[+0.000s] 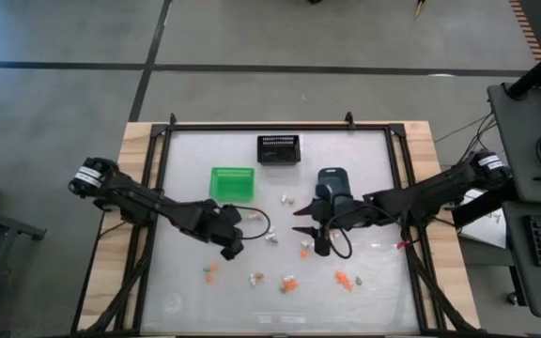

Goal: Sort Halloween decoration
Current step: Put the gray skull toy into the green bin

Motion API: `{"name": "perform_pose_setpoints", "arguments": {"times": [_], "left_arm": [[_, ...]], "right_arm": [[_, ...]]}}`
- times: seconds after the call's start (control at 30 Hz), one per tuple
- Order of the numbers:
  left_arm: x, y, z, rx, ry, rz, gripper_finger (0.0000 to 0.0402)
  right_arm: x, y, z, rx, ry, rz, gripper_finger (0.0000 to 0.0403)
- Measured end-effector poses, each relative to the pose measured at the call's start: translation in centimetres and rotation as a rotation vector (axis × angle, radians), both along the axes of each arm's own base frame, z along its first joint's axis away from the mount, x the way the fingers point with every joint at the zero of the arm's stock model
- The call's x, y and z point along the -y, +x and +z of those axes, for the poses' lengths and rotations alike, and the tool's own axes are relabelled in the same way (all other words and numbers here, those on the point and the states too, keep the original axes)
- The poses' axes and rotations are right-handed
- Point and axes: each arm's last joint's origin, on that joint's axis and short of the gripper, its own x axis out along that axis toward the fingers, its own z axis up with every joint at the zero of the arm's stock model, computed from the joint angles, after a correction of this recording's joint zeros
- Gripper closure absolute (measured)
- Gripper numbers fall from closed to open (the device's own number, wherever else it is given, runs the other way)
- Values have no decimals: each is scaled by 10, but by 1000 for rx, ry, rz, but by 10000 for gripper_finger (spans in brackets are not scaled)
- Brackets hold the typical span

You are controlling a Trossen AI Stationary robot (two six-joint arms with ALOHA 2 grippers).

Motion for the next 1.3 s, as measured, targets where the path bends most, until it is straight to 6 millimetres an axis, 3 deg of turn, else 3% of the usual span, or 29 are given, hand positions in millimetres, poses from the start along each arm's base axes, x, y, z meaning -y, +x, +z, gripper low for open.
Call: {"name": "perform_pose_setpoints", "arguments": {"times": [0.37,0.7,1.0,1.3], "left_arm": [[-2,1,58,372,22,-222,327],[-36,-2,87,482,214,-252,327],[-87,2,73,358,297,-192,327],[-129,-23,19,166,241,-76,327]], "right_arm": [[-10,33,-33,65,-55,30,216],[-10,50,-35,231,-109,37,216],[12,57,-36,250,-101,-39,216],[16,57,-34,247,-121,-43,216]]}}
